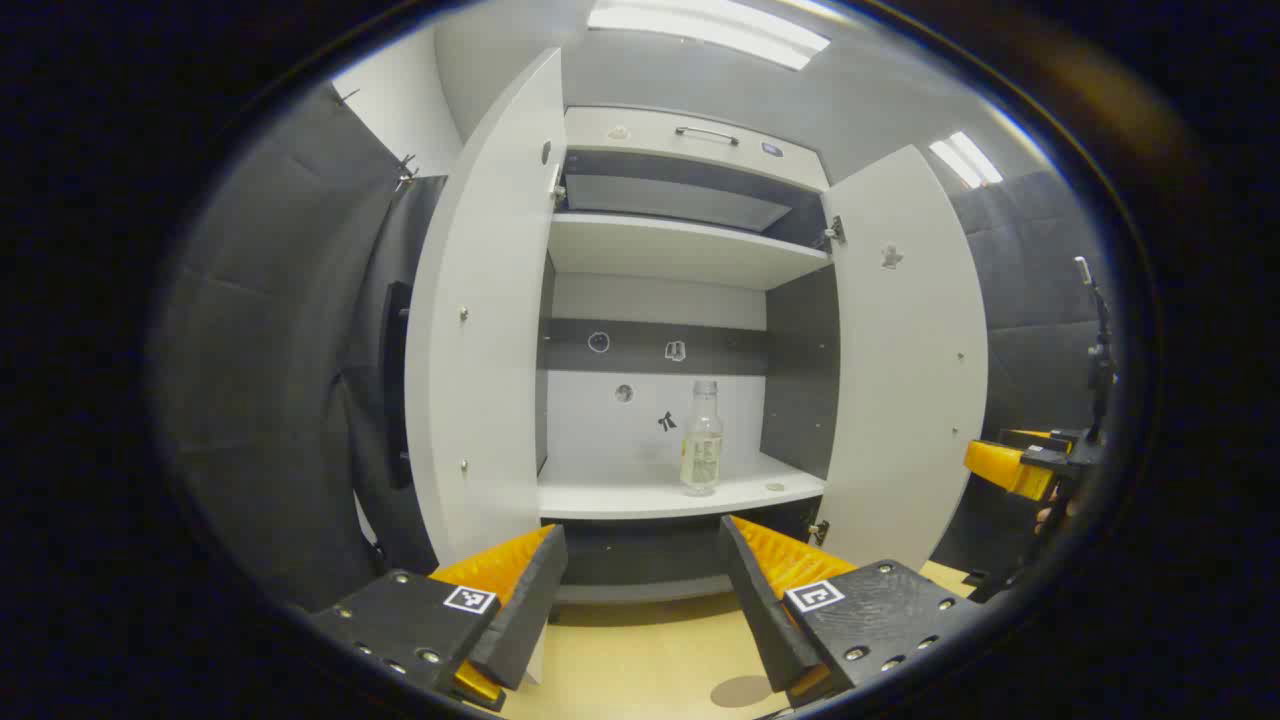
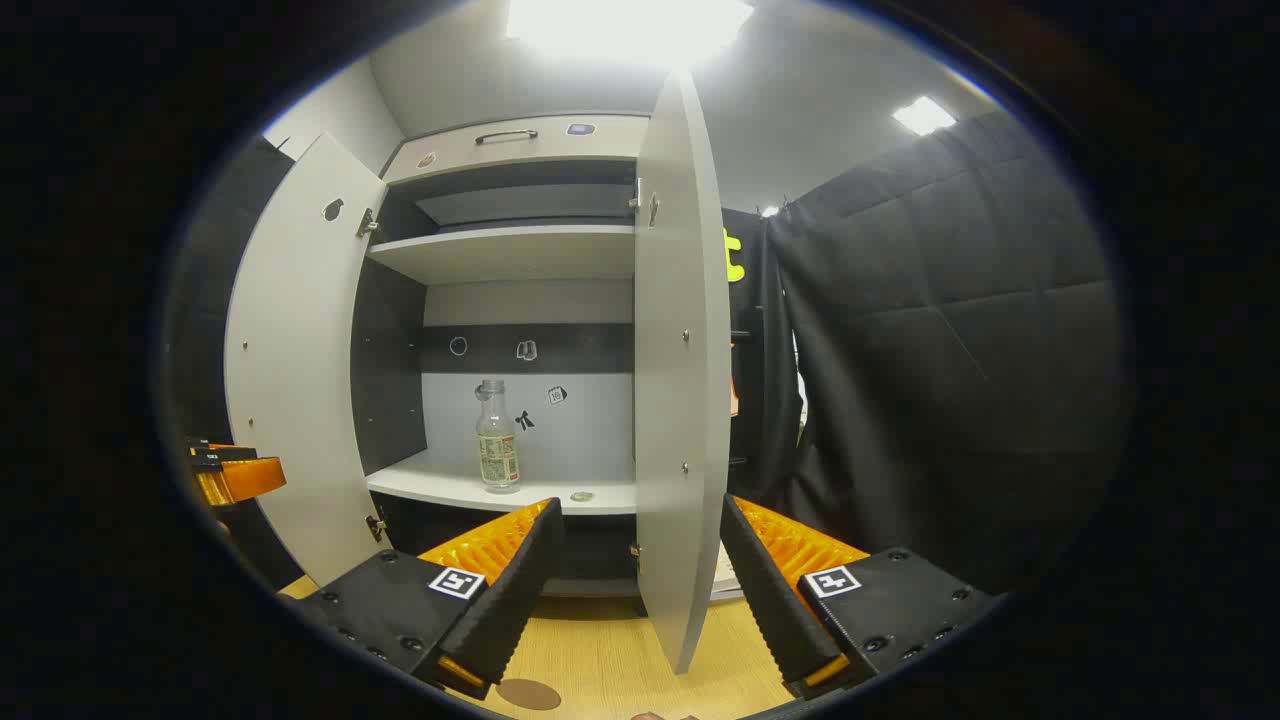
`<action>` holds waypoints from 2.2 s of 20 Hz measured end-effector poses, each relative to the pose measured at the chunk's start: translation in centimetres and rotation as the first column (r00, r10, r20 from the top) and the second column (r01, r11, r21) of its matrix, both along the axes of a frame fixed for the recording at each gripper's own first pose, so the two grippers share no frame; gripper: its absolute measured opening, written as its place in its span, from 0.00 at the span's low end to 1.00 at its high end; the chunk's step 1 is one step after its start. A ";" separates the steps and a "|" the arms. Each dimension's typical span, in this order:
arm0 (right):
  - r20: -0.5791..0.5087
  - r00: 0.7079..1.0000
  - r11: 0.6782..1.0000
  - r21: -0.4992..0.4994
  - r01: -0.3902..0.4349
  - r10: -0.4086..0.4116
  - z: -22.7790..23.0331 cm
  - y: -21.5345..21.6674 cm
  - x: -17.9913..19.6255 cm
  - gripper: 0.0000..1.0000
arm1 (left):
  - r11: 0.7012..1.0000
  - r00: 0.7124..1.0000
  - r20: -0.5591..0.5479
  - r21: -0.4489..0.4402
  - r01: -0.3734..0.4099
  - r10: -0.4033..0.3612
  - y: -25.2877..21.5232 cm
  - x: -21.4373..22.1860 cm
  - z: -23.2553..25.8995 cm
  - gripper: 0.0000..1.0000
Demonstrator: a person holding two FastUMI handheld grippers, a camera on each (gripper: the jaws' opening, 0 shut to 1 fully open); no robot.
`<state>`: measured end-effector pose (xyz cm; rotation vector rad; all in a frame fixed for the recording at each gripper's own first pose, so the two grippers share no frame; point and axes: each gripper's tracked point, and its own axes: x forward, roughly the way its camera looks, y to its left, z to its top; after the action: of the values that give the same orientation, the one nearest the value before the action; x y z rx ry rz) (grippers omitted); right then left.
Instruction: Grasp the bottle in the cabinet with the left hand and place it on the coaster, then close the right door with the right hand and the left door with the left hand.
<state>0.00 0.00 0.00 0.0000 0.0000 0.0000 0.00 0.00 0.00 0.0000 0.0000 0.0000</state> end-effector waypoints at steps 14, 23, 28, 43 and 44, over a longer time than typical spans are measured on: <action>-0.026 0.999 1.000 0.015 0.023 -0.022 -1.2 -1.4 -0.8 1.00 | 0.999 0.999 -0.032 -0.048 -0.006 0.005 -0.4 -0.6 -1.2 0.89; -0.008 0.987 0.987 0.002 0.163 -0.163 0.0 -7.1 -2.1 1.00 | 0.996 0.996 -0.035 -0.042 0.080 -0.081 -3.6 4.0 -0.8 0.90; -0.020 0.957 0.957 -0.001 0.289 -0.289 0.4 -11.5 -2.0 0.96 | 0.991 0.991 -0.036 -0.032 0.128 -0.129 -5.4 9.6 0.9 0.89; -0.011 0.913 0.913 -0.022 0.408 -0.409 1.3 -18.7 3.4 1.00 | 0.987 0.986 0.014 0.016 0.163 -0.163 -7.3 27.6 4.6 0.89; -0.009 0.911 0.911 -0.022 0.412 -0.413 1.4 -19.1 3.9 1.00 | 0.986 0.986 0.009 0.012 0.168 -0.168 -7.7 28.7 4.6 0.90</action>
<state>3.94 -19.05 1.40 -0.0198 0.0136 -0.4253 28.68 -7.73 4.62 0.0111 -0.0098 -0.1691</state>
